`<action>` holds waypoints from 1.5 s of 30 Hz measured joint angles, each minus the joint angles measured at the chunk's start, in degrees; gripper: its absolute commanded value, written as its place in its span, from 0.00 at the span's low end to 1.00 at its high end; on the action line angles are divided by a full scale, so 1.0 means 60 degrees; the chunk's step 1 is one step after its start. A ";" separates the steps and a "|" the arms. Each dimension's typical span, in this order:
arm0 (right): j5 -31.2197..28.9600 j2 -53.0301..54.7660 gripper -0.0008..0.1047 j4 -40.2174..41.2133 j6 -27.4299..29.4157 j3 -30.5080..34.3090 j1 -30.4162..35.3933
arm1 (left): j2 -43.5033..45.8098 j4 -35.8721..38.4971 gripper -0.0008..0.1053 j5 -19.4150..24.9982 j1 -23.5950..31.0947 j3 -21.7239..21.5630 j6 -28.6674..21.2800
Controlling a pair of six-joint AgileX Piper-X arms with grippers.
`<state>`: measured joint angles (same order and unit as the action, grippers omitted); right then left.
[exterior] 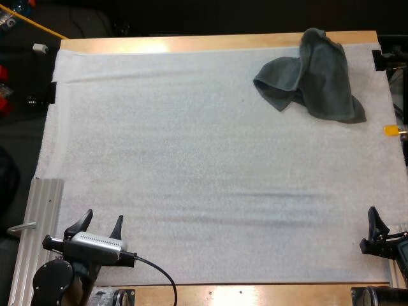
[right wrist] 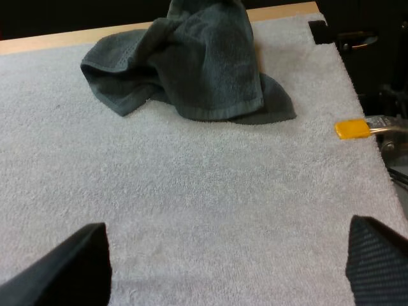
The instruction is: Pick towel from pile, fold and stack
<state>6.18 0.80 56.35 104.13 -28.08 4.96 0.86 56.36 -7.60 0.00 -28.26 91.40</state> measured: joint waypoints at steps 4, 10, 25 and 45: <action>0.0000 0.0000 0.71 0.0000 0.0000 0.0000 0.0000 | 0.0000 0.0000 0.53 0.0000 0.0000 0.0000 0.0000; 0.0000 0.0000 0.71 0.0000 0.0000 0.0000 0.0000 | 0.0000 0.0000 0.53 -0.0037 0.0000 0.0000 0.0000; 0.0000 -0.0031 0.71 -0.0089 -0.0063 -0.0640 0.0000 | 0.0000 0.0000 0.53 -0.1206 0.0000 -0.0131 0.0431; 0.2903 -0.3160 0.71 0.0496 0.0012 -0.3806 0.0000 | -0.3772 -0.0282 0.53 -0.3574 -0.2335 -0.2279 0.0486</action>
<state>23.60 -18.16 59.33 104.20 -50.92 4.96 -21.77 54.66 -29.04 -14.01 -41.93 94.32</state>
